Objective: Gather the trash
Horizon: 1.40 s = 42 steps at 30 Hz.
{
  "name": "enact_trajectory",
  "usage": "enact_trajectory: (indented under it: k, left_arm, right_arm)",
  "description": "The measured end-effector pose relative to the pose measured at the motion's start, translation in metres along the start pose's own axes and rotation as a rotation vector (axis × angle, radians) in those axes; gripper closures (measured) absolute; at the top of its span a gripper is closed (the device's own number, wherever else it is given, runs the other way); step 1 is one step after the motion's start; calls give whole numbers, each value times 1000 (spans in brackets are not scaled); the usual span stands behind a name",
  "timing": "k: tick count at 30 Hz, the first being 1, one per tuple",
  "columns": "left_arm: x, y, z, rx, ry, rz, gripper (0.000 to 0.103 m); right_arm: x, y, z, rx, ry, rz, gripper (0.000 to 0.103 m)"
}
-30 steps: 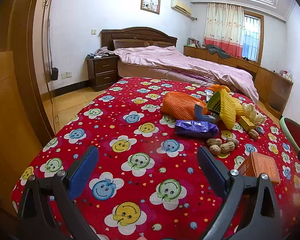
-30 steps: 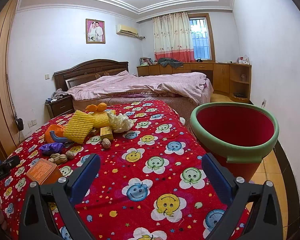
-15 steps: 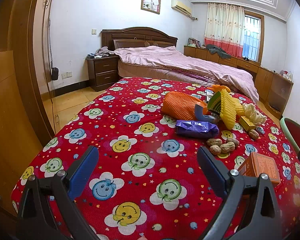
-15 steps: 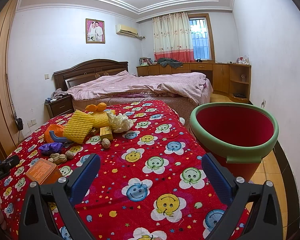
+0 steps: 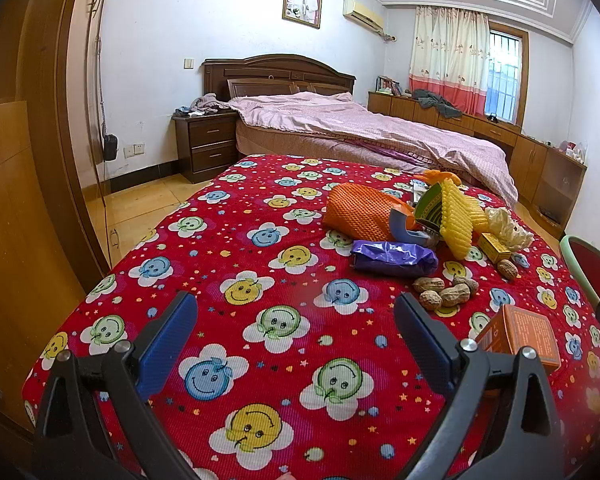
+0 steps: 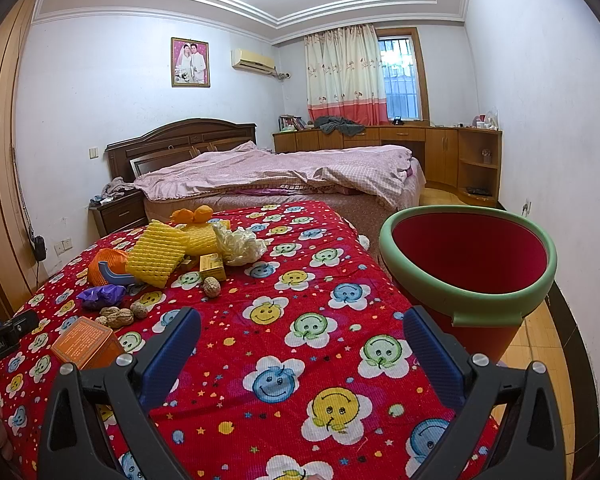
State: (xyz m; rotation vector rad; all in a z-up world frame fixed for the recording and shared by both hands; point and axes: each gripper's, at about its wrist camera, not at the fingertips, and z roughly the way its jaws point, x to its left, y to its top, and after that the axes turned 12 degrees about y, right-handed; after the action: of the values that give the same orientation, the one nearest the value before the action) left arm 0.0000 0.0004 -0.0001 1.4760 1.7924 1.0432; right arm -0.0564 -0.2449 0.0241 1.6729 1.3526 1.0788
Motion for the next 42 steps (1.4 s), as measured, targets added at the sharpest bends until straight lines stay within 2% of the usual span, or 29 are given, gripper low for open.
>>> enact_trajectory:
  k: [31,38,42]
  left_arm:
    - [0,0,0,0,-2,-1,5]
    - [2,5,6,16,-2,-16,5]
    - [5,7,11,62,-15,-14,5]
  right_arm:
    - [0,0,0,-1,-1,-1,0]
    - [0,0,-1,2,4,2,0]
    - [0,0,1,17,-2,4,0]
